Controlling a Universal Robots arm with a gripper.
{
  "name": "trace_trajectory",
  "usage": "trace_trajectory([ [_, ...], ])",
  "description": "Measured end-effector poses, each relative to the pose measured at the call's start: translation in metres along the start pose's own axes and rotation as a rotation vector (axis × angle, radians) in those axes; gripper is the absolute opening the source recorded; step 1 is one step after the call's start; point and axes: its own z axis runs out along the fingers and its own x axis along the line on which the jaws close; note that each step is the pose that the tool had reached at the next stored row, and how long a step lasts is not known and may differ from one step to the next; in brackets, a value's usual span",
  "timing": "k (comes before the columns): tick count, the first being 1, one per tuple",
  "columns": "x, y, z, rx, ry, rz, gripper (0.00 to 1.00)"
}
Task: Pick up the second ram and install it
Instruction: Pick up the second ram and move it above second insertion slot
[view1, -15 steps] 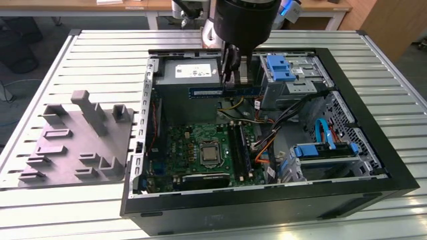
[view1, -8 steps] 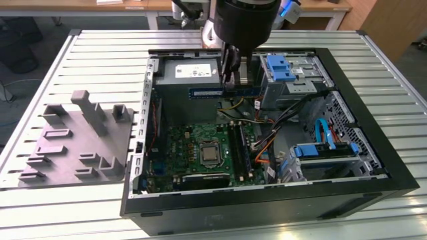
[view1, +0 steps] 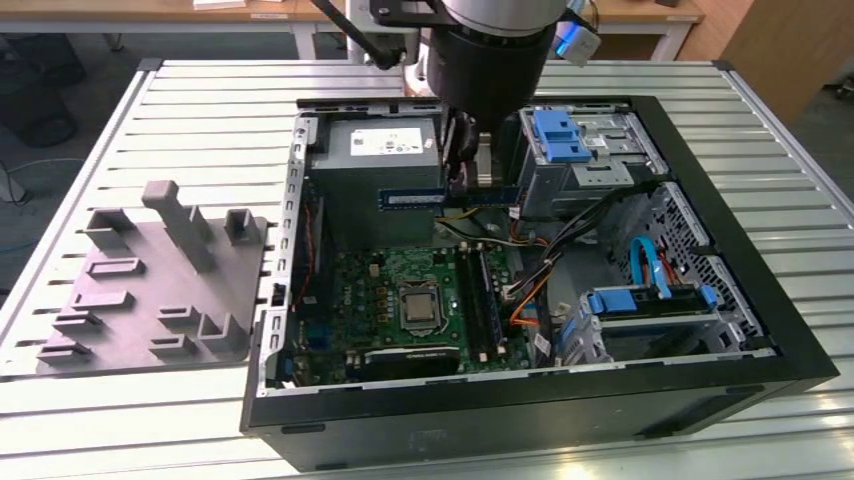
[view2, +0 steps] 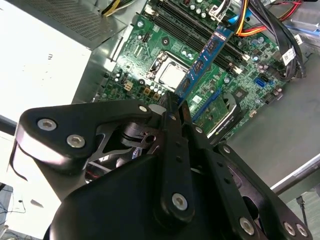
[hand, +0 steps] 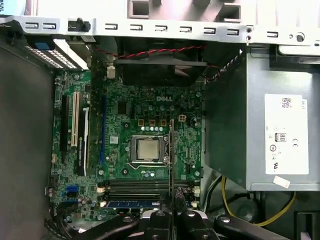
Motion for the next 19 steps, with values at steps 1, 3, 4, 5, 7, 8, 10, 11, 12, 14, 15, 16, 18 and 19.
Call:
trace_trajectory([
  [1,0.0024,0.0,0.0017,0.0,-0.0001,0.001,0.14],
  [3,0.0099,0.0,0.0049,0.0,-0.0002,0.001,0.14],
  [4,0.0144,0.0,0.0064,0.0002,-0.0003,0.002,0.14],
  [5,0.0192,0.0,0.0079,0.0002,-0.0003,0.002,0.14],
  [7,0.0264,0.0,0.0106,0.0002,-0.0004,0.003,0.14],
  [8,0.028,-0.0001,0.0119,0.0002,-0.0004,0.003,0.14],
  [10,0.0295,-0.0001,0.0146,0.0003,-0.0007,0.003,0.14],
  [11,0.0299,-0.0002,0.0157,0.0003,-0.0007,0.003,0.14],
  [12,0.0303,-0.0002,0.0165,0.0002,-0.0004,0.003,0.14],
  [14,0.0307,-0.0003,0.0181,0.0002,-0.0004,0.003,0.14],
  [15,0.0309,-0.0004,0.0188,0.0002,-0.0005,0.003,0.14],
  [16,0.0309,-0.0004,0.0194,0.0002,-0.0004,0.003,0.14],
  [18,0.031,-0.0005,0.0206,0.0002,-0.0004,0.003,0.14],
  [19,0.031,-0.0006,0.0211,0.0002,-0.0003,0.003,0.14],
])
